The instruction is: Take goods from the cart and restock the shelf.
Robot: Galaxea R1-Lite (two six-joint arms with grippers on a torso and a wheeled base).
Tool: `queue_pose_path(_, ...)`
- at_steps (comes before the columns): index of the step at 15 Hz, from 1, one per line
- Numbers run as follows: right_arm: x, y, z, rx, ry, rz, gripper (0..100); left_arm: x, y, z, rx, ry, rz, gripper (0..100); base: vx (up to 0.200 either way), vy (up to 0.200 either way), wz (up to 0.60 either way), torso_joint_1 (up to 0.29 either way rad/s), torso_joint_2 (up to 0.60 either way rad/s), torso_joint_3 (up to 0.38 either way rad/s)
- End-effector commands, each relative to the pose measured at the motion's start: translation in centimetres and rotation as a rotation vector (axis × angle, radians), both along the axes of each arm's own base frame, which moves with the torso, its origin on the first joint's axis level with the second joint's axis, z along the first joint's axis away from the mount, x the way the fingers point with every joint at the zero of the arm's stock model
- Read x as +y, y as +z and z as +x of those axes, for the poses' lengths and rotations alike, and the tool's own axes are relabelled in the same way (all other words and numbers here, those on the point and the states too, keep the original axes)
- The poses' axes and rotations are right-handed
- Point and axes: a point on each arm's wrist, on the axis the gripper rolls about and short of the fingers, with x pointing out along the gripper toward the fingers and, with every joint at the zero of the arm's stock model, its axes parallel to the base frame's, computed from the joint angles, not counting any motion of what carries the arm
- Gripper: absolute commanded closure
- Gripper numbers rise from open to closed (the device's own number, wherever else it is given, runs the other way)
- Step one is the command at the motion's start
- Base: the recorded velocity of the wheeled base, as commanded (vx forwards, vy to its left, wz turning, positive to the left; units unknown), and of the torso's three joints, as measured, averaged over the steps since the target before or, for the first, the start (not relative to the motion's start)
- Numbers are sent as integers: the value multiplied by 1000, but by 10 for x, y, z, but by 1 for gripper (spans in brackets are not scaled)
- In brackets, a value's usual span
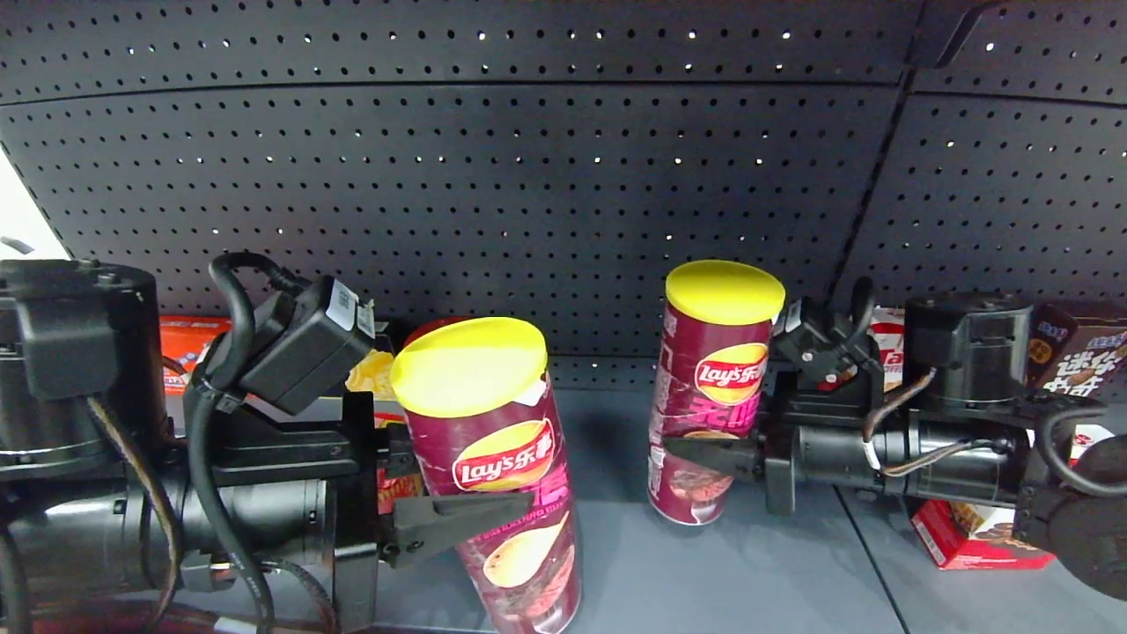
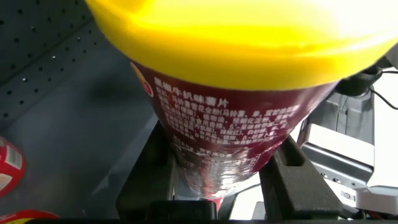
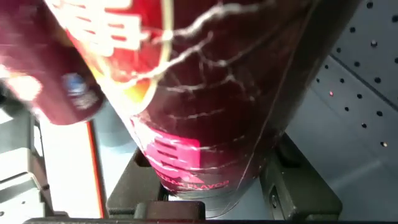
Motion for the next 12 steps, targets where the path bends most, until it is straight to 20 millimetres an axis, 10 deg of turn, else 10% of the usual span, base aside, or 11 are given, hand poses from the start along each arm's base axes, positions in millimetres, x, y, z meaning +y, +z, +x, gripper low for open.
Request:
queue_pose_path(1,-4,4,-10,-14,4,16,100,-1,-1,1,4,0,3,100,0,0,0,0,0,0)
queue_pose_path(12,-13,-40,-41,29,14,48,100,-19,1,30,8,18,14,100,0,0,0,0,0,0)
